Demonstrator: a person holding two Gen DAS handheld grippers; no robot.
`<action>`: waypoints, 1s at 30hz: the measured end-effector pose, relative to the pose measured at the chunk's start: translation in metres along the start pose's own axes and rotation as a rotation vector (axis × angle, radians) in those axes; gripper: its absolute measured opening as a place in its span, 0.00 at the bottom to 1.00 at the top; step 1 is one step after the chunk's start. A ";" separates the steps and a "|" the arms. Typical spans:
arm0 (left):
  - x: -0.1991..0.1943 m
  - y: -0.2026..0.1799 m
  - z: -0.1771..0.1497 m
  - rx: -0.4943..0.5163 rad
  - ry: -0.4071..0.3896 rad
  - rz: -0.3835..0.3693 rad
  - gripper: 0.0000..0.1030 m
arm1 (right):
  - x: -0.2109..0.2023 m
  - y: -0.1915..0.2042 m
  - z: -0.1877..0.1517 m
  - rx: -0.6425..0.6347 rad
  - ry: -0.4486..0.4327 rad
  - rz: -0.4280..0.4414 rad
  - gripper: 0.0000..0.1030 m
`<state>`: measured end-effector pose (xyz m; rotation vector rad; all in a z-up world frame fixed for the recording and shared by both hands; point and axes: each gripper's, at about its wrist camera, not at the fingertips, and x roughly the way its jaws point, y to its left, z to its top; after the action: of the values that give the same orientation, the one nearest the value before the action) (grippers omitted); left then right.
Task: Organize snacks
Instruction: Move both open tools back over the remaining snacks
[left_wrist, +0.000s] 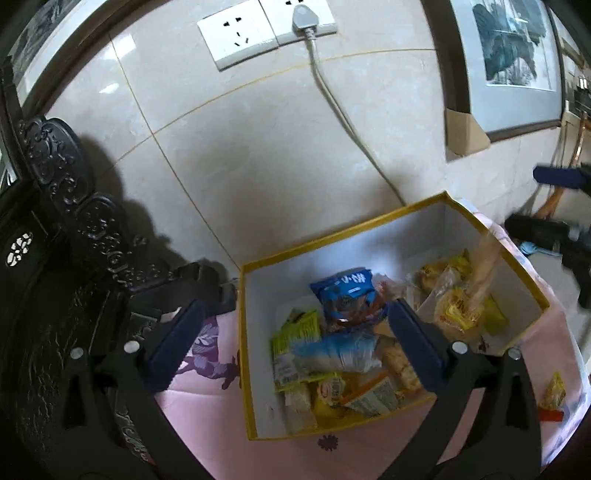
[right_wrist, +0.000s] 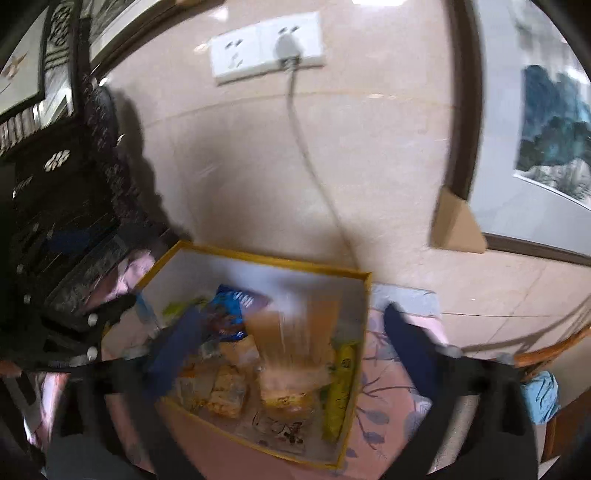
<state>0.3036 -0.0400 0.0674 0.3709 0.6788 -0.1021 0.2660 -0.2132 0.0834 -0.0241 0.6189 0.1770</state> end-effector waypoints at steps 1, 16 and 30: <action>-0.001 0.000 -0.001 0.008 0.004 0.003 0.98 | -0.002 -0.002 0.001 0.007 -0.004 0.015 0.99; -0.049 -0.004 -0.014 -0.035 0.037 -0.018 0.98 | -0.057 -0.017 -0.019 0.143 0.029 0.029 0.99; -0.093 -0.054 -0.136 -0.019 0.164 -0.209 0.98 | -0.104 -0.005 -0.132 0.101 0.209 0.000 0.99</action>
<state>0.1393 -0.0429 0.0127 0.2917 0.8797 -0.2657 0.1079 -0.2444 0.0363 0.0555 0.8358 0.1434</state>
